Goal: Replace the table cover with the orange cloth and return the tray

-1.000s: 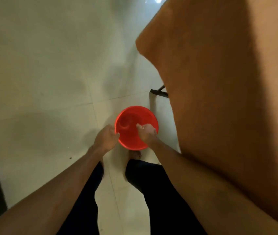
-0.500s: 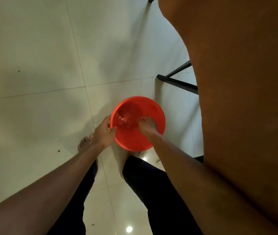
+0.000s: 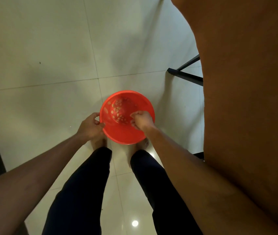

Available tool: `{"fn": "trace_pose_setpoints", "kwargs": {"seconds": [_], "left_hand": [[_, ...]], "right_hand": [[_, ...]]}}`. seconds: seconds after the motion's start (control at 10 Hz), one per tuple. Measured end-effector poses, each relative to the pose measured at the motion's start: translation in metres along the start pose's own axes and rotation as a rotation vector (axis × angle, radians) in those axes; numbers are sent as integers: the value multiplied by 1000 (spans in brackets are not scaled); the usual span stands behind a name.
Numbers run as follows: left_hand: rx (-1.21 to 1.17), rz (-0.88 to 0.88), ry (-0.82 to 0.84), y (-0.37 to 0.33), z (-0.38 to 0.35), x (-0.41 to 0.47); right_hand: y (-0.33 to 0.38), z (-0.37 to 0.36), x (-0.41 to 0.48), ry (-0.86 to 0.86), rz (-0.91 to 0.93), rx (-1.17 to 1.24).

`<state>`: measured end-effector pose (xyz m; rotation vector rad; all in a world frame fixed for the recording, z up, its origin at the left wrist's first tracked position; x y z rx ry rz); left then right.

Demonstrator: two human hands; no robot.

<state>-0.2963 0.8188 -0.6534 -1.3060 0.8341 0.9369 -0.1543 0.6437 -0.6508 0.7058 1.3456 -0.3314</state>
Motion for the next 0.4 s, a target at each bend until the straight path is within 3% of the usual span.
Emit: {"fn": "trace_pose_setpoints", "kwargs": {"seconds": [0.4], "left_hand": [[101, -35, -106, -40, 13, -163]], "right_hand": [[25, -10, -124, 83, 212, -317]]}}
Point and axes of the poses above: each hand's wrist, its own x-axis towards the middle knuckle, its own z-axis out of the back of the hand, y = z × x, the point moved 2 cm from there along x, towards the middle knuckle, and after that the axes turned 13 degrees about y, right-handed, at the moved point
